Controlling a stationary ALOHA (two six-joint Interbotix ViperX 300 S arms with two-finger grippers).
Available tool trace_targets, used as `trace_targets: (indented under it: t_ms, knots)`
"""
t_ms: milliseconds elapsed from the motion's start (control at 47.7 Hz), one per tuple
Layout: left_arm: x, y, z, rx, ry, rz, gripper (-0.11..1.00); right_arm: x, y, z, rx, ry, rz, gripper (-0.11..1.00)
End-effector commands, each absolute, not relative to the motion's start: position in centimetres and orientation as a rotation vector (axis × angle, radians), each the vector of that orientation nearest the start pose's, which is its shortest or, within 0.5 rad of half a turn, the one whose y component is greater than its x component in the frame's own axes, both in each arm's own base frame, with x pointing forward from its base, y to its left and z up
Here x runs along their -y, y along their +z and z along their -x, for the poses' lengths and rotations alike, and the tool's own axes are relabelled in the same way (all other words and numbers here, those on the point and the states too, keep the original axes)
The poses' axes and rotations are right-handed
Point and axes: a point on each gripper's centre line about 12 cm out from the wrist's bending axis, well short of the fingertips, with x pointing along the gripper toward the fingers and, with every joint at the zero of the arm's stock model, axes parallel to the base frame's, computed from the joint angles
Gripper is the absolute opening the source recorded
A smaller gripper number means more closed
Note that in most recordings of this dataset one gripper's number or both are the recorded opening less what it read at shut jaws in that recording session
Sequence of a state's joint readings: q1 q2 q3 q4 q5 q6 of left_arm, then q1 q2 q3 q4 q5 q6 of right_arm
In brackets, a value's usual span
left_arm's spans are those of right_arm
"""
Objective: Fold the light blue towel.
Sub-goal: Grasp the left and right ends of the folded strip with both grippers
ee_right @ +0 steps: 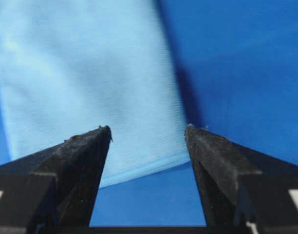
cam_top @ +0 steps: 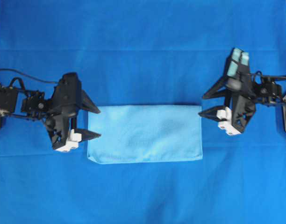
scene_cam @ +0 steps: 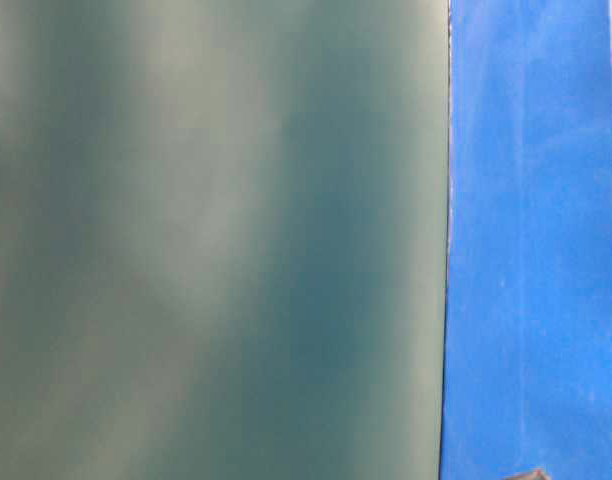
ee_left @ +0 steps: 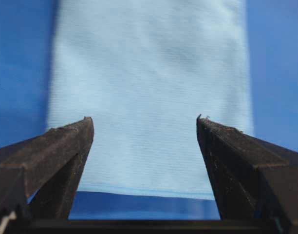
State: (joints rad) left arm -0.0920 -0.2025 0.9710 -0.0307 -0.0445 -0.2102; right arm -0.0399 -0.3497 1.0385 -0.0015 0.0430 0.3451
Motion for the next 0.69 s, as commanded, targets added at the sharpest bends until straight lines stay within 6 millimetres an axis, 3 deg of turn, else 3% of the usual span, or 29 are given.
trace_targets:
  t_ms: [0, 252, 482, 671]
  knots:
    - [2.1, 14.8, -30.7, -0.726, 0.019, 0.194, 0.91, 1.4, 16.4, -28.7, -0.708, -0.16, -0.317, 0.65]
    - [0.9, 12.1, -30.9, -0.818, 0.048, 0.16, 0.91, 1.8, 13.6, -30.9, -0.808, -0.177, -0.298, 0.65]
    - [-0.9, 9.8, -30.8, -0.889, 0.108, 0.182, 0.9, 2.0, 11.5, -30.6, -0.874, -0.197, -0.311, 0.64]
    - [-1.9, 9.2, -30.2, -0.867, 0.139, 0.196, 0.9, 2.4, 10.7, -30.0, -0.894, -0.215, -0.321, 0.64]
